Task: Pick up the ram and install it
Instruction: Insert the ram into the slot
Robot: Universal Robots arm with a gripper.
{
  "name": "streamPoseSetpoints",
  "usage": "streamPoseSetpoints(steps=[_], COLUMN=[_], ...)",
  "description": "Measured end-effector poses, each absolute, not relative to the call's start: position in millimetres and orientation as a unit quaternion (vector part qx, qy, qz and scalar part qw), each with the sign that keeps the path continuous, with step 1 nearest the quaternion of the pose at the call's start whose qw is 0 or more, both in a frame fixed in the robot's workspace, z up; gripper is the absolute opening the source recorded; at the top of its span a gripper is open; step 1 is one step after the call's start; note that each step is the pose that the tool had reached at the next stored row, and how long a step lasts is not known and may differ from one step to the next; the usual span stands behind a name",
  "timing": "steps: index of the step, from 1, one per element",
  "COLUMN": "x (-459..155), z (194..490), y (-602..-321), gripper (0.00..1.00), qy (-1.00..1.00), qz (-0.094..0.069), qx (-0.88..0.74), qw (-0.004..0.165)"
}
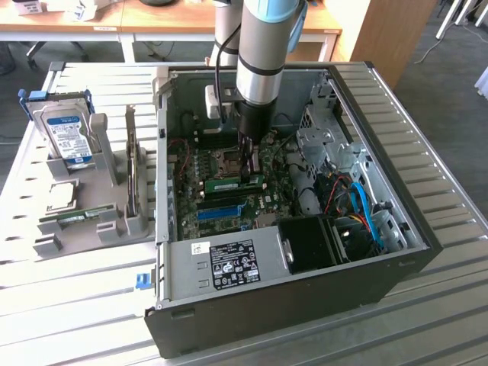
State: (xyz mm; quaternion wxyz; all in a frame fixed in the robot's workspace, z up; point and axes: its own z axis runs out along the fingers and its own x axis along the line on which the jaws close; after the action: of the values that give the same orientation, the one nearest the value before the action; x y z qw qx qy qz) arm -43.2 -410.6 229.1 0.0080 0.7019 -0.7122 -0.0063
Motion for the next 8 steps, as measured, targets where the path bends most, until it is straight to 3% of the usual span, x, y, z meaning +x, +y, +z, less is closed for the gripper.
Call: streamPoseSetpoints(steps=[8], x=[-43.2], z=[228.5], y=[-410.6], gripper=[0.12], qy=[-0.712], qz=[-0.006], qx=[0.702], qw=[0.008])
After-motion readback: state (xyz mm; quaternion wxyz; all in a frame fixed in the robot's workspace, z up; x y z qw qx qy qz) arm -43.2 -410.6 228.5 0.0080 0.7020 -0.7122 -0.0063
